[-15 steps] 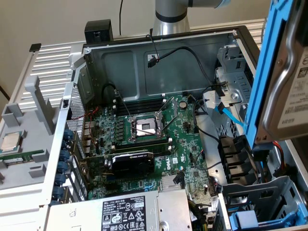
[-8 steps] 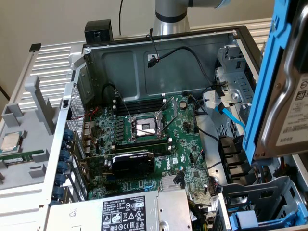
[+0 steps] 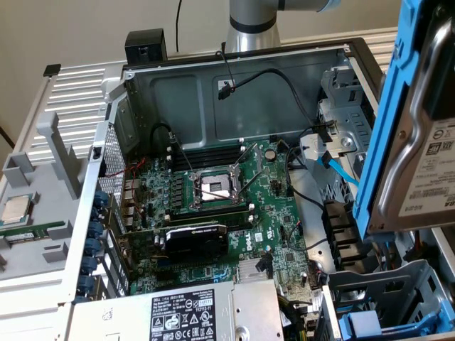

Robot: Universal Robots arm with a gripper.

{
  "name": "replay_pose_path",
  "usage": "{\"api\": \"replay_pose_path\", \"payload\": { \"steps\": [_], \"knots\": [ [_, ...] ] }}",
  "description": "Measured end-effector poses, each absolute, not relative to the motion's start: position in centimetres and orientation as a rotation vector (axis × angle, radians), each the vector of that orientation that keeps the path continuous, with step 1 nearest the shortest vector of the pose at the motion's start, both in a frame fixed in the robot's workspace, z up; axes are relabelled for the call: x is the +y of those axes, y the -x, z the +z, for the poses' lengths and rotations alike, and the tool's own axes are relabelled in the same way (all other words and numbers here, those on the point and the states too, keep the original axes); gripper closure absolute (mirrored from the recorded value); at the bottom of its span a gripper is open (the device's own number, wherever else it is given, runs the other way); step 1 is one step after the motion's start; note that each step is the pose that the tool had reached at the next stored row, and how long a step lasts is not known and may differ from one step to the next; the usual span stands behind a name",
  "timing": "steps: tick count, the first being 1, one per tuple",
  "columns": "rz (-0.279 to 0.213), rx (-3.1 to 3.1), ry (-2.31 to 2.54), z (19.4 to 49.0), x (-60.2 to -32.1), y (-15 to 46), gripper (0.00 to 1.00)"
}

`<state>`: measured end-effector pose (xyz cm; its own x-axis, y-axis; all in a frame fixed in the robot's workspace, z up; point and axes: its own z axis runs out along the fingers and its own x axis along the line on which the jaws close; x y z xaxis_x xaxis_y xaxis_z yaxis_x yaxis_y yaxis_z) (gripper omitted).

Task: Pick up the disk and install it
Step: 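Insert the disk into the insertion slot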

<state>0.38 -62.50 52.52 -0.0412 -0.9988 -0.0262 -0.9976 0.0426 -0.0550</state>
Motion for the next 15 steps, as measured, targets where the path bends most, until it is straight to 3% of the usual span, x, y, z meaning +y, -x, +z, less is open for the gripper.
{"api": "replay_pose_path", "payload": {
  "steps": [6,15],
  "knots": [
    [-0.010,2.219,2.122,52.40,-62.62,-0.37,0.63],
    [0.095,2.172,2.072,52.16,-63.42,-0.37,0.63]
  ]
}}
